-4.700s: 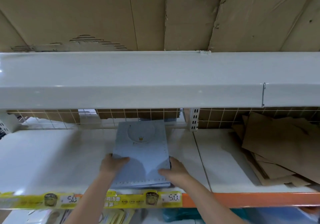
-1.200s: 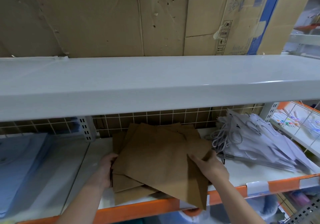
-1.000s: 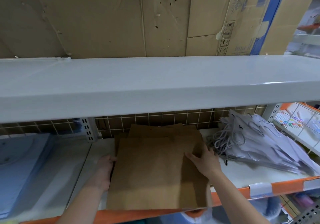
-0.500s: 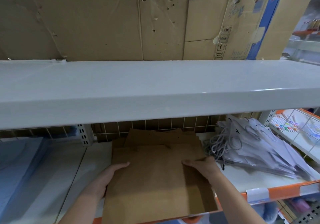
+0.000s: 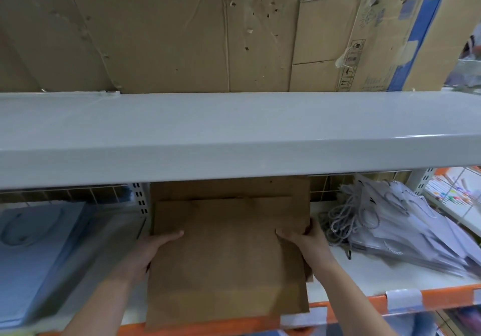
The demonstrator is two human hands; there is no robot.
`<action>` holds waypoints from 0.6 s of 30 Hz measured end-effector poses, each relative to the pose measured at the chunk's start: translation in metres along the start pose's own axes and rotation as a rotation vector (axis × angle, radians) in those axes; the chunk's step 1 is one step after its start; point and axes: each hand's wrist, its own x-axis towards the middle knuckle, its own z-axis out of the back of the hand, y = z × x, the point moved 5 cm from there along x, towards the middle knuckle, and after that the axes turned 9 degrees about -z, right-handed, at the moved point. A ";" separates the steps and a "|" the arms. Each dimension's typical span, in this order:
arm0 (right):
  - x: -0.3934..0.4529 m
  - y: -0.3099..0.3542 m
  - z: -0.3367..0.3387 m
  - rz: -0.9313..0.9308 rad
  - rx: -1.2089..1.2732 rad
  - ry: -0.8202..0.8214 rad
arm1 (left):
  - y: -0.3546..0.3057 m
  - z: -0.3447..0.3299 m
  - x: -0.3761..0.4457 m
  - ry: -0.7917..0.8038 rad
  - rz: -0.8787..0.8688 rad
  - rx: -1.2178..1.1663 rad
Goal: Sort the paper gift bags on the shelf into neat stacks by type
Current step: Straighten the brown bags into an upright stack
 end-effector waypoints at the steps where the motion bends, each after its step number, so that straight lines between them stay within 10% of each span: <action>1: -0.003 0.005 -0.002 0.033 0.026 0.008 | -0.007 0.002 0.002 -0.017 -0.054 0.013; 18: -0.014 0.022 -0.011 0.249 -0.071 0.166 | -0.039 0.012 -0.011 -0.007 -0.345 0.095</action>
